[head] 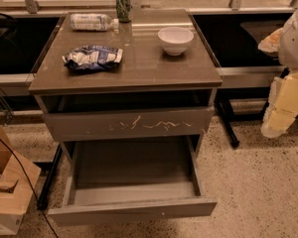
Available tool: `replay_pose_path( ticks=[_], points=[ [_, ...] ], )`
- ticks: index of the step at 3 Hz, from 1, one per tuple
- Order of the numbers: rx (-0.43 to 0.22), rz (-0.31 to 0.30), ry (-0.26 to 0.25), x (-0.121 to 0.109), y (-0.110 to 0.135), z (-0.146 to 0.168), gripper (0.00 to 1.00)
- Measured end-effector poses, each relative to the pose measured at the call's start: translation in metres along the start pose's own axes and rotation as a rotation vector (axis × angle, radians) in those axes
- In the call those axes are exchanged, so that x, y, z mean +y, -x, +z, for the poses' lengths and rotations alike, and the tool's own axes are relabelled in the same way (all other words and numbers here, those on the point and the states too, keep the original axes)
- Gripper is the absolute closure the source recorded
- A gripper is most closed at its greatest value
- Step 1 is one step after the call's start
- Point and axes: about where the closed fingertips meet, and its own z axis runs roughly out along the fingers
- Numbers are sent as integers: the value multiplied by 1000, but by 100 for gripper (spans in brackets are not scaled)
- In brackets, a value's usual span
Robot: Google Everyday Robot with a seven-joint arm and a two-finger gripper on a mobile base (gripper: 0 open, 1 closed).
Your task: Close middle drawer
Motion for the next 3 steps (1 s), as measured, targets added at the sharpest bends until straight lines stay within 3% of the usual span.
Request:
replay_pose_path(
  ticks=[1, 2, 3],
  points=[
    [0, 0, 0, 0, 0, 0, 0],
    [0, 0, 0, 0, 0, 0, 14],
    [-21, -1, 14, 7, 4, 14, 37]
  ],
)
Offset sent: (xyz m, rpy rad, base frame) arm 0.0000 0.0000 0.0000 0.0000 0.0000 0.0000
